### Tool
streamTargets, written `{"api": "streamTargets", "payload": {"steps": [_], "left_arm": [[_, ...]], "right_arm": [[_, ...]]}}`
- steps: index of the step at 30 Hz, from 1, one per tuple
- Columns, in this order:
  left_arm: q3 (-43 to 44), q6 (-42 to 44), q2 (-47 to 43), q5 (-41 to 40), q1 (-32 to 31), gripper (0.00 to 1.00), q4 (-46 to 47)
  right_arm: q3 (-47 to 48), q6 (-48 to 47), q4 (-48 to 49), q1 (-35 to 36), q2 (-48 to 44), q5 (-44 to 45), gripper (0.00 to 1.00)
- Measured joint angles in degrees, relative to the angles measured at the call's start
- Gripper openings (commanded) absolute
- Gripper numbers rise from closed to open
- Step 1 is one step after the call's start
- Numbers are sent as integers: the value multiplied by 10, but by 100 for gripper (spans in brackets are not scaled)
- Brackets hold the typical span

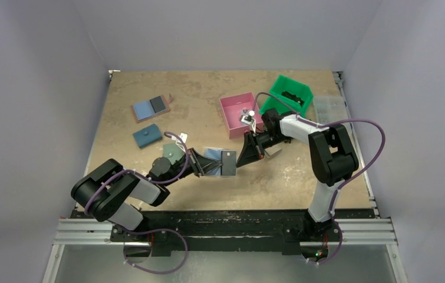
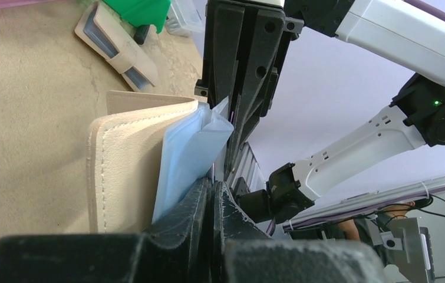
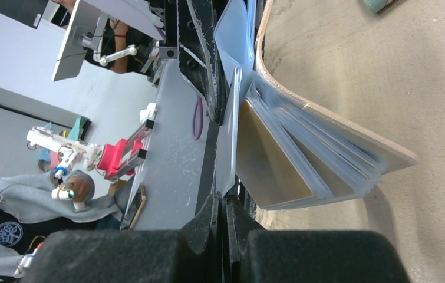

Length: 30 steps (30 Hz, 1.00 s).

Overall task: Take the credit cards out of the card holder
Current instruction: Remove the credit card from the card holder.

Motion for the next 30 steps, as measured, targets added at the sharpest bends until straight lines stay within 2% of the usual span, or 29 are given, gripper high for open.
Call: {"api": "streamTargets", "payload": {"steps": [7, 9, 10, 14, 17, 20, 23, 25, 26, 30], "left_arm": [[-8, 0, -2, 1, 14, 0, 0], [-9, 0, -3, 1, 14, 0, 0], [-9, 0, -3, 2, 14, 0, 0], [-9, 0, -5, 10, 15, 0, 0], [-9, 0, -14, 23, 16, 0, -2], [-8, 8, -45, 40, 17, 0, -26], [-1, 21, -85, 54, 17, 0, -64], [6, 31, -112, 61, 17, 0, -90], [9, 32, -120, 63, 17, 0, -96], [15, 35, -132, 74, 17, 0, -107]], "right_arm": [[0, -3, -5, -5, 0, 14, 2], [0, -6, -8, -7, 0, 16, 28], [1, -12, -14, -7, 0, 17, 37], [14, -71, -62, -7, 0, 31, 59], [36, -129, -99, -8, 0, 44, 66], [38, -158, -111, -8, 0, 57, 69], [27, -143, -84, -8, -9, 77, 72], [9, -113, -48, -8, -27, 94, 81], [0, -97, -34, -8, -37, 99, 96], [-7, -62, 0, -8, -51, 103, 99]]}}
